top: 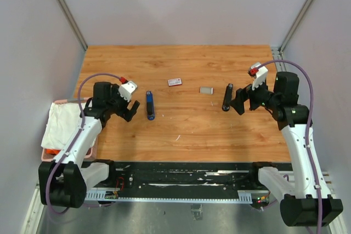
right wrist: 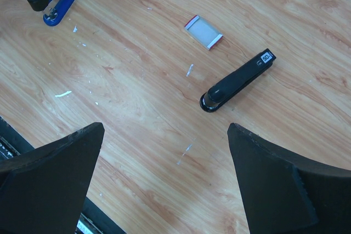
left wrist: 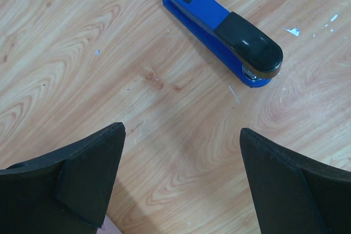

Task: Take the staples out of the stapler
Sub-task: Adjust the stapler at the center of the board.

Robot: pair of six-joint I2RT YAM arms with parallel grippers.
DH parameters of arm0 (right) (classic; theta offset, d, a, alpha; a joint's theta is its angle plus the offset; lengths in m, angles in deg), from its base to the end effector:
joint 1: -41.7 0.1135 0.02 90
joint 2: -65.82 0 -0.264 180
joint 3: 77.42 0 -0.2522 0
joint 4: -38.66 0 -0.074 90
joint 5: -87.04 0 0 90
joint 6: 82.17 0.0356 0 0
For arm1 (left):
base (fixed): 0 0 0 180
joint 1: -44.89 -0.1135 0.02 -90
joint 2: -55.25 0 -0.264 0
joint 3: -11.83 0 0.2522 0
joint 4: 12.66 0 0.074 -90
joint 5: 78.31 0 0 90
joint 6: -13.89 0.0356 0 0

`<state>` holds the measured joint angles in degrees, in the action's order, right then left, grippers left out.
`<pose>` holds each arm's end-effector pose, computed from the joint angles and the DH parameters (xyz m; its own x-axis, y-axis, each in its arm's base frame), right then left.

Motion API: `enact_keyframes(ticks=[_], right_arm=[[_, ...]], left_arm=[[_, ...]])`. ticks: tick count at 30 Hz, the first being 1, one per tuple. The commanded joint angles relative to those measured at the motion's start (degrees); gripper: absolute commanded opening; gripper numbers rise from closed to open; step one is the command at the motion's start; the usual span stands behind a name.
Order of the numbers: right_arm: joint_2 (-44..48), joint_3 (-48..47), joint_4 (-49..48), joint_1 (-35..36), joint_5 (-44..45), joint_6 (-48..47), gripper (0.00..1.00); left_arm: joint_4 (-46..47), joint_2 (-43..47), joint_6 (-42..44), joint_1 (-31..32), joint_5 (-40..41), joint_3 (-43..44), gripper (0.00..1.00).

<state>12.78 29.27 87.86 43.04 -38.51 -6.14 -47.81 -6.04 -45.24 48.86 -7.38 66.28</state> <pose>0.1874 0.0251 0.3620 -0.3419 -0.2045 -0.9172 -0.6289 0.7750 0.0616 0.2223 -0.0271 0.2430 -0.4150 0.5149 -0.7501 0.6065 0.7711 0.1937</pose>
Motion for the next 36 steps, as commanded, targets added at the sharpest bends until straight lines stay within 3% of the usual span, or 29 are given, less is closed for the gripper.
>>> enact_keyframes(ticks=[1,36], right_arm=[[0.3,0.4,0.2,1.4,-0.2,0.1,0.99],[-0.2,0.2,0.9,4.0,-0.3,-1.1,0.99]], left_arm=[[5.1,-0.9,0.1,0.8,1.3,-1.4,0.98],[14.8,-12.2,-0.1,13.5,11.6,-1.9,0.98]])
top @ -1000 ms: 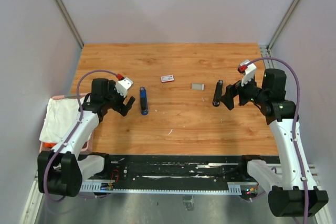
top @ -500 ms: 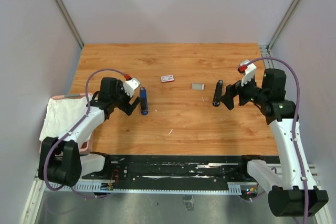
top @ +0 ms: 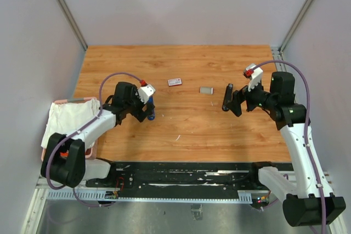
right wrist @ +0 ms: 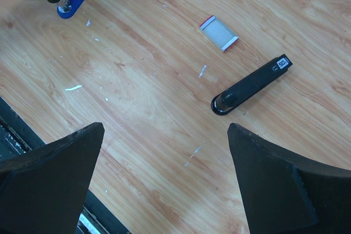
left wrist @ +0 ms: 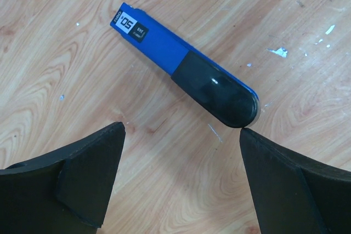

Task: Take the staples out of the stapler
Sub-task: Adjust the stapler at the center of the board.

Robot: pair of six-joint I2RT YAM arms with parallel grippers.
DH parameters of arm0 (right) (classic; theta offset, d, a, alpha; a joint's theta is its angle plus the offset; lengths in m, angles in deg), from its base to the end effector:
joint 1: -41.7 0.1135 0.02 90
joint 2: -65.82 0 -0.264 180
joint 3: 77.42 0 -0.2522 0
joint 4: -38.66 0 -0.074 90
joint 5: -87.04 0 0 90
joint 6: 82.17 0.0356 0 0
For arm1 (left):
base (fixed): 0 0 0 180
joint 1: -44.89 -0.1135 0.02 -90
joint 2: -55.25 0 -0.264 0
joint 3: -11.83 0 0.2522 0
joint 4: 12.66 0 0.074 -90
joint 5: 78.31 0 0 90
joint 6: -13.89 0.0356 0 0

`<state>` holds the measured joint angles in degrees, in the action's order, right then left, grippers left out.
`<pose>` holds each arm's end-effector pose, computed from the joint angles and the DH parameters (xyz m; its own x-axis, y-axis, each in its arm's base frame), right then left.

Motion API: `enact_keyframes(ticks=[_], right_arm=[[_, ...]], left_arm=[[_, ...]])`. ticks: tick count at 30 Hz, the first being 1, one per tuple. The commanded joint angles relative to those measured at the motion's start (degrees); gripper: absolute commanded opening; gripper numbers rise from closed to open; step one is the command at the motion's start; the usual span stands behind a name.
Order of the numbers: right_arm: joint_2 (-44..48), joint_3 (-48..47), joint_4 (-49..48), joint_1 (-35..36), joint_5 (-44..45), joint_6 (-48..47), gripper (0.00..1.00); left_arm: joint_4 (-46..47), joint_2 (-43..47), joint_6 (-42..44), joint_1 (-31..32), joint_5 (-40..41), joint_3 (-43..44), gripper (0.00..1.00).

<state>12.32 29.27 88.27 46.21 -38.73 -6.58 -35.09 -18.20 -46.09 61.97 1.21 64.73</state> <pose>0.1873 0.0356 0.3601 -0.3381 -0.2292 -0.9128 -0.6748 0.7351 0.0654 0.2473 -0.0828 0.2037 -0.3561 0.6241 -0.6955 0.6862 0.6798 0.2586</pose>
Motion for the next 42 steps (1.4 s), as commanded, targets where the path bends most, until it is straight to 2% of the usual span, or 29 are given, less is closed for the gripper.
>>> enact_keyframes(ticks=[1,8,16,26,34,42], right_arm=[[0.4,0.5,0.4,0.8,0.0,-0.8,0.99],[0.3,0.8,0.0,0.8,0.2,-0.8,0.99],[0.2,1.2,-0.4,0.8,0.2,-1.0,0.99],[-0.7,1.3,-0.7,0.8,0.7,-0.9,0.99],[-1.6,1.0,-0.7,1.3,1.2,-0.6,0.99],[-1.8,1.3,-0.8,1.4,1.6,-1.1,0.99]], left_arm=[[2.5,0.3,0.6,0.4,4.4,-0.4,0.98],[7.4,4.1,-0.6,-0.3,9.8,-2.4,0.98],[11.6,-7.8,0.4,-0.3,21.4,-0.3,0.98],[9.1,-12.2,-1.3,2.2,19.2,3.5,0.98],[7.0,-16.2,-3.6,6.2,17.5,5.8,0.98],[6.1,-18.4,-3.4,12.1,19.2,8.3,0.98]])
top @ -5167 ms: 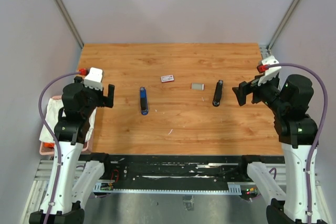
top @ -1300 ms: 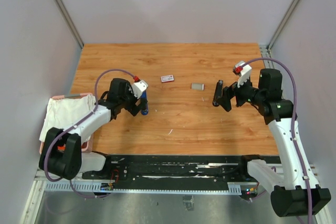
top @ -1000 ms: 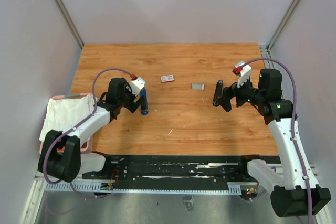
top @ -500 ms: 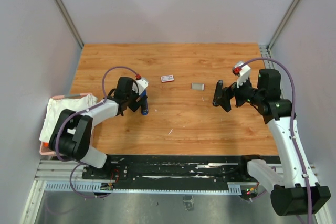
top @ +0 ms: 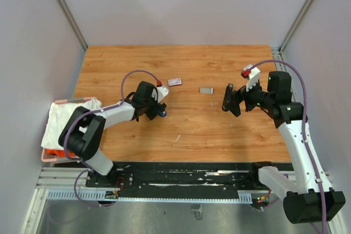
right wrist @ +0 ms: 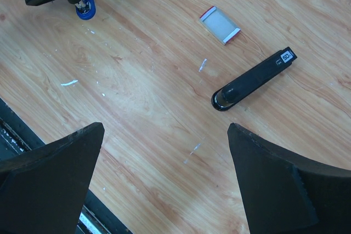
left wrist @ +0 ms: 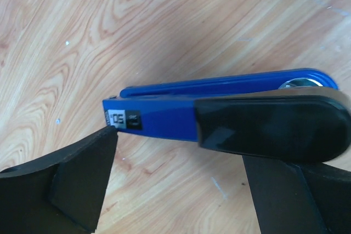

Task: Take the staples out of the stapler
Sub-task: Adjust the stapler at the center of the board, then pick up the stapler from the center of the board.

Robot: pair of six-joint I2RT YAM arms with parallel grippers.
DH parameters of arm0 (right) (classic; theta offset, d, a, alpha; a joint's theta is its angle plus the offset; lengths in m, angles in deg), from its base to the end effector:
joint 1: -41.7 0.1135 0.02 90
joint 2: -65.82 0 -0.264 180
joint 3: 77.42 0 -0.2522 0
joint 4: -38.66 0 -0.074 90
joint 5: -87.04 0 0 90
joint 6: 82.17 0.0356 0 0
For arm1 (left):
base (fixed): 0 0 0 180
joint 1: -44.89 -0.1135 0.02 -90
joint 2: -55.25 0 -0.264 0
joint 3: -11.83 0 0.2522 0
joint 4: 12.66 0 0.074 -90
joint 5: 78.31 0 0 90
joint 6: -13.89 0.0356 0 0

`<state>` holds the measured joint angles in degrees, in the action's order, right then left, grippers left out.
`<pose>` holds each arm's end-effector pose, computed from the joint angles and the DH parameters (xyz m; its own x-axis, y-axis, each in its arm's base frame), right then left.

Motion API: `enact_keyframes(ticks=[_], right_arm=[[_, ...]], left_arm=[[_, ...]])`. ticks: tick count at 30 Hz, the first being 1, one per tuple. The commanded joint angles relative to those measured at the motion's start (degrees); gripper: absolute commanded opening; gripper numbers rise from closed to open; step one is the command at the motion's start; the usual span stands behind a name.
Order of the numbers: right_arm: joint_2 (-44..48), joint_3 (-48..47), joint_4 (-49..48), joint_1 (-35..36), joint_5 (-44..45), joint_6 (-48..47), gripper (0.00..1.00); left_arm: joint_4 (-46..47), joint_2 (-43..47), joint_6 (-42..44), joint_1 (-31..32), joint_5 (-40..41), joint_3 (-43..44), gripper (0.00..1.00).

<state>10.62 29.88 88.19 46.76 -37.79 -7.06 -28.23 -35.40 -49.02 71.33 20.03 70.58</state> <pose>0.1948 0.0377 0.3514 -0.3680 -0.2443 -0.8971 -0.6718 0.7369 0.0749 0.2807 -0.1338 0.1637 -0.4268 0.7155 -0.5531 0.6145 0.6782 0.4030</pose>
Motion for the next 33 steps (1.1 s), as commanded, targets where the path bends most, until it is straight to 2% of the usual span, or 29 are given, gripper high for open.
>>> enact_keyframes(ticks=[1,8,13,18,20,23,24,26,33], right_arm=[[0.0,0.9,-0.8,0.9,0.9,-0.7,0.99],[0.3,1.3,-0.8,0.9,1.1,-1.1,0.99],[0.1,1.5,-1.0,0.9,1.3,-1.4,0.99],[-0.4,1.6,-1.1,1.0,1.4,-1.6,0.99],[-0.4,1.6,-1.1,1.0,1.7,-1.6,0.99],[0.2,2.1,-1.4,1.0,2.2,-1.6,0.99],[0.4,2.3,-1.5,1.0,2.2,-1.6,0.99],[0.5,2.3,-1.6,1.0,2.2,-1.5,0.99],[0.0,2.4,-1.6,1.0,2.4,-1.8,0.99]], left_arm=[[-0.7,-1.5,-0.4,3.5,1.0,2.9,0.98],[-5.3,0.4,-0.2,4.7,1.7,5.7,0.98],[-9.6,9.4,2.7,4.7,-3.0,5.5,0.98],[-10.6,15.7,9.1,4.6,-6.1,5.2,1.0],[-10.6,15.5,11.9,4.4,-6.3,6.1,0.93],[-12.8,12.8,14.3,2.7,-9.6,8.9,0.9],[-13.3,11.9,14.5,1.8,-11.1,10.0,0.9],[-14.1,10.0,15.2,-0.1,-13.7,11.9,0.99],[-17.9,4.5,22.0,-3.6,-21.4,15.8,0.99]])
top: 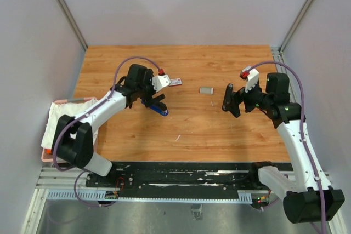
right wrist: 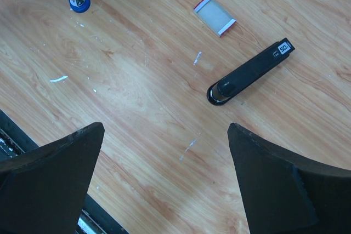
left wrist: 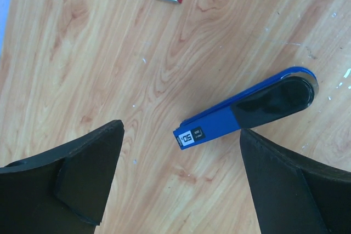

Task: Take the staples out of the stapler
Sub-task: Pick up the stapler from the center of the board.

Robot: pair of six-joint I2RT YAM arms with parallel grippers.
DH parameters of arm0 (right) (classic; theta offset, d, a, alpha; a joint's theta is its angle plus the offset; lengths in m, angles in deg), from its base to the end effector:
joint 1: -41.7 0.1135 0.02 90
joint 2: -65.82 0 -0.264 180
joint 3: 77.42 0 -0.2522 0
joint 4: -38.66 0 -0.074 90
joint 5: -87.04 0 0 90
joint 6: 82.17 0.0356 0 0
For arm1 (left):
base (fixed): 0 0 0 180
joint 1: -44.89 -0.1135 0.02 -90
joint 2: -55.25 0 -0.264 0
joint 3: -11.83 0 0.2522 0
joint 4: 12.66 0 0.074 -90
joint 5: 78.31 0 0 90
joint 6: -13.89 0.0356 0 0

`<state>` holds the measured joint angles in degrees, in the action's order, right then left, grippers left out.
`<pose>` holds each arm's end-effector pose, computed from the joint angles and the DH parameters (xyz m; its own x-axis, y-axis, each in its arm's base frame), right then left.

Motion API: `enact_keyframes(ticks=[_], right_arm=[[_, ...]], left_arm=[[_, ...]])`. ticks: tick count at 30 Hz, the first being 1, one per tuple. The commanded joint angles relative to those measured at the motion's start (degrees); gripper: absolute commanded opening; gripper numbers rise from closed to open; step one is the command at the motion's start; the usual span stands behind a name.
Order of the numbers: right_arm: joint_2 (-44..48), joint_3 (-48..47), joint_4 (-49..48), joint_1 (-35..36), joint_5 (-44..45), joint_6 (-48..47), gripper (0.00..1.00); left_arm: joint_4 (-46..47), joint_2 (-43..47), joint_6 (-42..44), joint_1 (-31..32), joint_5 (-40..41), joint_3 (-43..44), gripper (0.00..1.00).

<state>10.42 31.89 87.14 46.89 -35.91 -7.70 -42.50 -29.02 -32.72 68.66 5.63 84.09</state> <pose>0.1977 0.0374 0.3405 -0.3836 -0.2604 -0.8860 -0.6559 0.7523 0.0628 0.2930 -0.1332 0.2507 -0.1189 0.7988 -0.5897 0.7630 0.4536 0.4605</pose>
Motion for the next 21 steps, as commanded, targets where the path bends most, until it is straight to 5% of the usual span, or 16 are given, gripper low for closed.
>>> enact_keyframes(ticks=[1,6,11,21], right_arm=[[0.1,0.4,-0.6,0.9,0.6,-1.1,0.99],[0.3,0.7,-0.7,0.9,1.0,-1.4,0.99],[0.4,0.8,-0.6,0.9,0.6,-1.3,0.99],[0.3,0.8,-0.6,0.9,0.4,-1.5,0.99]], left_arm=[[-5.1,-2.7,7.1,-1.0,-8.6,3.0,0.99],[-20.1,-9.1,15.7,-1.1,-14.9,11.5,0.81],[-26.1,-14.9,19.0,-1.3,-17.1,15.4,0.99],[-18.4,-14.6,17.5,-1.3,-16.0,10.4,0.95]])
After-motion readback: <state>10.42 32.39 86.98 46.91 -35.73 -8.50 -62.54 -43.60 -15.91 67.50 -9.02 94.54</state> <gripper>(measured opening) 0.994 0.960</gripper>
